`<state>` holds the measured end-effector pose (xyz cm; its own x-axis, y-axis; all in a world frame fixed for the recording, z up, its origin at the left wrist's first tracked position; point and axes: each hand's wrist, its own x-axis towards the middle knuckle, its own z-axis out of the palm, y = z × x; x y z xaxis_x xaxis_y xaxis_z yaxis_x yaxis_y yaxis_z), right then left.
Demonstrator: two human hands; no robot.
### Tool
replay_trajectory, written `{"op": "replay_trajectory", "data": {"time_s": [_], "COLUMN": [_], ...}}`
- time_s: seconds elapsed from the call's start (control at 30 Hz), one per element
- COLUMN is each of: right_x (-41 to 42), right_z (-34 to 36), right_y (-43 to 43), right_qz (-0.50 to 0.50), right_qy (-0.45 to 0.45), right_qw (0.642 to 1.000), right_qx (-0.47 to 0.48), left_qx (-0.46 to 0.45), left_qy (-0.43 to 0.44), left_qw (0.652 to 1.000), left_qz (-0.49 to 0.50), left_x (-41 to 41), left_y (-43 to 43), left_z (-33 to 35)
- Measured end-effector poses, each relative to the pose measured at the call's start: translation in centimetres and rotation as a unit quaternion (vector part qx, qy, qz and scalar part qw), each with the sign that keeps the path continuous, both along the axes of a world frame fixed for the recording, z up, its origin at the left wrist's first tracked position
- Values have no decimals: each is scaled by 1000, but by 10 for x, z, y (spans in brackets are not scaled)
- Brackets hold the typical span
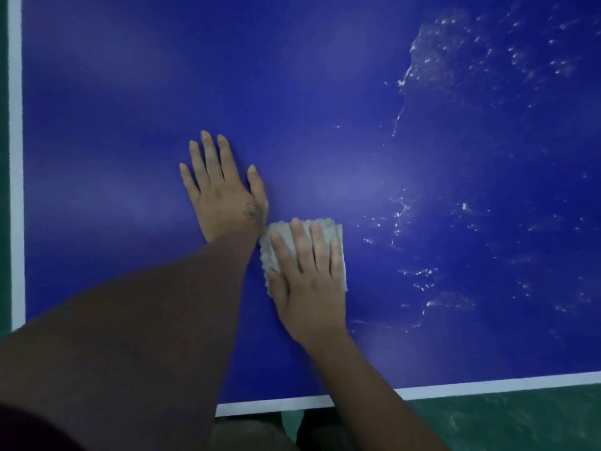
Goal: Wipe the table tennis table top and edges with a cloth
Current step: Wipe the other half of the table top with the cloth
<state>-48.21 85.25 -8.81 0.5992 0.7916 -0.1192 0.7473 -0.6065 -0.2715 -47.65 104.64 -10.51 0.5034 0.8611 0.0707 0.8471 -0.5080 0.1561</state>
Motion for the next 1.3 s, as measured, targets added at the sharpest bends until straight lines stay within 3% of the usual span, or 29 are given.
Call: {"op": "replay_trajectory", "data": {"time_s": [0.33, 0.67, 0.77, 0.93, 1.2, 1.3], "right_x": [127, 175, 226, 292, 303, 349], "right_z": [0, -14, -18, -13, -4, -6], "right_y": [-61, 100, 92, 54, 139, 143], "right_qz": [-51, 41, 11, -120, 25, -4], "right_qy": [-84, -79, -101, -107, -71, -82], "right_qw": [993, 995, 994, 986, 997, 997], "right_qx": [-66, 34, 39, -35, -12, -13], "left_qx": [-23, -29, -33, -33, -32, -30], "left_qy": [11, -13, -11, -2, 7, 6], "left_qw": [1000, 999, 999, 999, 999, 1000], "left_qz": [4, -1, 2, 3, 2, 0], "left_x": [1, -2, -2, -1, -1, -2], "left_y": [1, 2, 2, 2, 2, 2], "left_z": [0, -4, -4, -2, -4, -4]}}
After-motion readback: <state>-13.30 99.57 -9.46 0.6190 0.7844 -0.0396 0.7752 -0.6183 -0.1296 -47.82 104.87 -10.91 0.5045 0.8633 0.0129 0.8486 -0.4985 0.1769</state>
